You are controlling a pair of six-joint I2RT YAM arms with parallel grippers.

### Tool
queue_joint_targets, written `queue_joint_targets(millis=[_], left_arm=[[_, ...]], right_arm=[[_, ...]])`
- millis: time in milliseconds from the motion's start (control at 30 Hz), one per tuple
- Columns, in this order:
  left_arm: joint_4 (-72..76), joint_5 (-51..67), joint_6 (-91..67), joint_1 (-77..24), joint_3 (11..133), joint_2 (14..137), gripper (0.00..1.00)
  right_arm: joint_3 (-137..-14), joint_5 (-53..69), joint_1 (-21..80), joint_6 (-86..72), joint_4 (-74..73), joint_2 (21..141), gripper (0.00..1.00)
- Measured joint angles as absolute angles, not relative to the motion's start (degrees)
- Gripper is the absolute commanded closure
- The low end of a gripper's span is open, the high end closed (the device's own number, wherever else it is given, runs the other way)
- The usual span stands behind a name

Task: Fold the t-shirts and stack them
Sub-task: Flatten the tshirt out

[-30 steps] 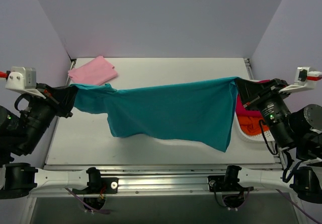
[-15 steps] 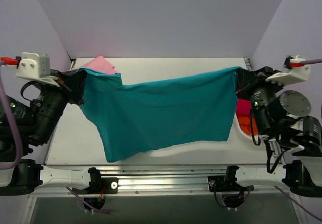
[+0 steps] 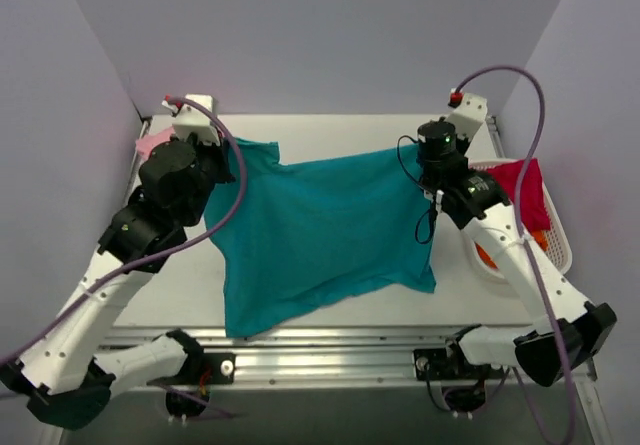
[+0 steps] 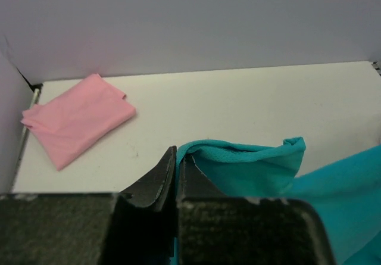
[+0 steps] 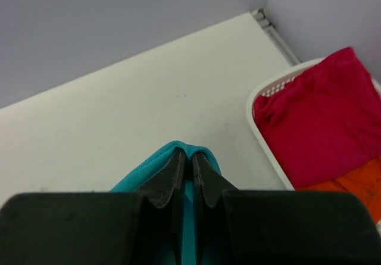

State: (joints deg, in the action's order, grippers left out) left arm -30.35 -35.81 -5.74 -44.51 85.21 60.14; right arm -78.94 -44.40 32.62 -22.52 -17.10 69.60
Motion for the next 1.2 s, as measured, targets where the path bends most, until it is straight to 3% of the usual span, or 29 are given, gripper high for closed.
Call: queue_joint_targets(millis=[167,300,400,533,700,867,1200], left_arm=[[-22.7,-15.9,-12.4,-23.4,79.6,72.3,0.98],[-21.6,-11.3,-13.2,-18.4,82.0,85.8,0.98],[-23.2,-9.0,-12.9,-18.7,81.9,86.0,0.98],[-24.7,-7.0,-12.3,-20.6,83.7,76.4,0.98],[-24.3,-5.1,-9.4,-28.3,91.0,60.8,0.98],[-22.2,0.1,-7.5,-32.2,91.7,47.4,0.98],[-21.5,11.8,-7.3,-32.5,89.4,40.4,0.98]], right_arm=[[-75.6,-30.4,19.7,-24.2,-8.9,83.1,1.0],[-78.5,-24.7,16.5,-23.8,-5.0,94.2,1.0],[-78.8,-22.3,16.1,-22.7,-4.7,94.2,1.0],[-79.5,-21.3,18.3,-19.8,-3.0,83.9,1.0],[-77.1,-18.1,27.6,-13.4,7.2,56.9,1.0],[-76.0,-9.9,27.1,-8.3,16.3,38.3,1.0],[-78.2,7.2,26.3,-6.4,11.7,35.8,1.0]])
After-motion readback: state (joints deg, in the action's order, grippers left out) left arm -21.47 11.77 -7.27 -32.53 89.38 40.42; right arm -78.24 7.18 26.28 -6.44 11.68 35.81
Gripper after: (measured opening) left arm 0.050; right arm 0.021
